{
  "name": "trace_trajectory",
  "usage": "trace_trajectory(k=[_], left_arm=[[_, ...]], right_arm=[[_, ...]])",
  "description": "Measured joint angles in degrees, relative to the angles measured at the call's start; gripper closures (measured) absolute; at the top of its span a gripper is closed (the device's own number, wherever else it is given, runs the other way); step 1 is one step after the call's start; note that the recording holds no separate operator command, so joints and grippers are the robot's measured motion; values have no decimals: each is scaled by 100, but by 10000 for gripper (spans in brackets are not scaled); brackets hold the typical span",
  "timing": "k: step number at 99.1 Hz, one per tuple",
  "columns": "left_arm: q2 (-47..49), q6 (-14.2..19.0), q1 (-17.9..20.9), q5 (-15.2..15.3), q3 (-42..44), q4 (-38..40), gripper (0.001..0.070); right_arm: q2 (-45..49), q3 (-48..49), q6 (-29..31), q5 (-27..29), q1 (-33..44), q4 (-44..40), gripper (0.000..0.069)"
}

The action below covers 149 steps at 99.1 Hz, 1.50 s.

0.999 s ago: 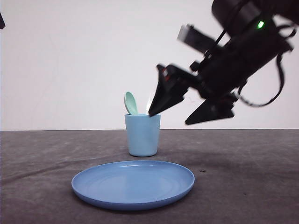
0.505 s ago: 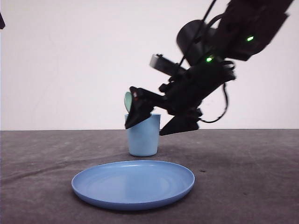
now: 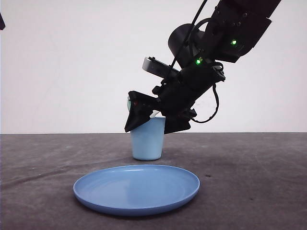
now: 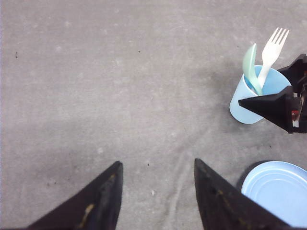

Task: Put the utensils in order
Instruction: 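Lower the right gripper onto the cup rim and grasp the cup, then lift the cup with the right gripper and set it on the blue plate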

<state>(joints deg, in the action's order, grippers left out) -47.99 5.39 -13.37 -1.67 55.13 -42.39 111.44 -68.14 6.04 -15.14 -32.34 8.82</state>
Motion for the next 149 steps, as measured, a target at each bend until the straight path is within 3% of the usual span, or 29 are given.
trace_trajectory(k=[21, 50, 104, 123, 149], left_arm=[[0, 0, 0, 7, 0, 90, 429], [0, -2, 0, 9, 0, 111, 429], [0, 0, 0, 9, 0, 94, 429], [0, 0, 0, 9, 0, 92, 429], [0, -2, 0, 15, 0, 83, 429]], right_arm=[[-216, 4, -24, 22, -2, -376, 202], [-1644, 116, -26, 103, -114, -1016, 203], [-4645, 2697, 61, 772, -1235, -1086, 204], [-4739, 3047, 140, 863, -1613, -1023, 204], [-4146, 3265, 146, 920, -2103, -157, 204]])
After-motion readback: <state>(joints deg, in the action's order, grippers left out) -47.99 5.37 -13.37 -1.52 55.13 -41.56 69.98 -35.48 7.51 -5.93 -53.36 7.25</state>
